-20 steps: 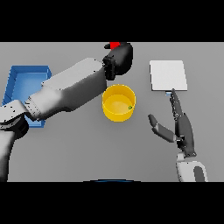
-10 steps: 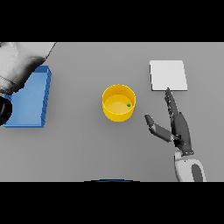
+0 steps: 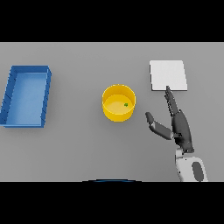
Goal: Pick up the red beaker and tilt it to pour out 1 green nut into yellow bowl. Pick up the yellow bowl and place it on the metallic measuring scale.
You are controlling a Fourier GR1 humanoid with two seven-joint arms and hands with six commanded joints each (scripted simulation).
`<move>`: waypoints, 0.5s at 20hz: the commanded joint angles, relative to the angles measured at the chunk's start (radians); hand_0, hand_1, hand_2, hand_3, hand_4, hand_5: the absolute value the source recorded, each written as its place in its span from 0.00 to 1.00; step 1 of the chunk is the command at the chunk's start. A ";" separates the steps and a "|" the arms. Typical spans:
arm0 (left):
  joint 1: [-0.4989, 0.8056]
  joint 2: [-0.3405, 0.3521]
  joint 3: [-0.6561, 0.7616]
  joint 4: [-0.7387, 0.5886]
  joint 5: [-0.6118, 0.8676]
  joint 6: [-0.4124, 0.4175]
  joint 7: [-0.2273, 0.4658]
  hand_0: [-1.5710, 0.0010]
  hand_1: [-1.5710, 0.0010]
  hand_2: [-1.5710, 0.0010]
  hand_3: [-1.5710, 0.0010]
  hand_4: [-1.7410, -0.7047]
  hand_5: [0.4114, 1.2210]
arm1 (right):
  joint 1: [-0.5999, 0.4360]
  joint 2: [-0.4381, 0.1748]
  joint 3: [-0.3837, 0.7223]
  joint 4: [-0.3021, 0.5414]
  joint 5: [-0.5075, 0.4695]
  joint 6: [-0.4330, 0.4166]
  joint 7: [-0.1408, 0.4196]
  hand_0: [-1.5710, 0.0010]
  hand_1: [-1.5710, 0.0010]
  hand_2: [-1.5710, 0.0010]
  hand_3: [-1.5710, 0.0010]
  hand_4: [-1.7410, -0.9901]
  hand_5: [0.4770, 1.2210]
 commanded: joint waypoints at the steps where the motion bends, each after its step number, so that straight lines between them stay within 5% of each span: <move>1: 0.050 0.009 0.012 -0.018 0.019 0.046 0.015 0.00 0.00 0.00 0.01 0.00 1.00 | 0.004 -0.011 0.002 0.000 0.004 0.008 -0.003 1.00 1.00 1.00 1.00 0.80 0.20; 6: 0.264 0.007 0.144 -0.142 0.200 0.167 0.171 0.00 0.00 0.00 0.00 0.00 1.00 | -0.003 -0.021 -0.005 0.015 -0.016 0.027 -0.004 1.00 1.00 1.00 1.00 0.81 0.24; 10: 0.514 -0.011 0.173 -0.371 0.297 0.214 0.232 0.00 0.00 0.00 0.00 0.00 1.00 | 0.008 -0.017 -0.003 0.011 -0.017 0.025 -0.026 1.00 1.00 1.00 1.00 0.80 0.26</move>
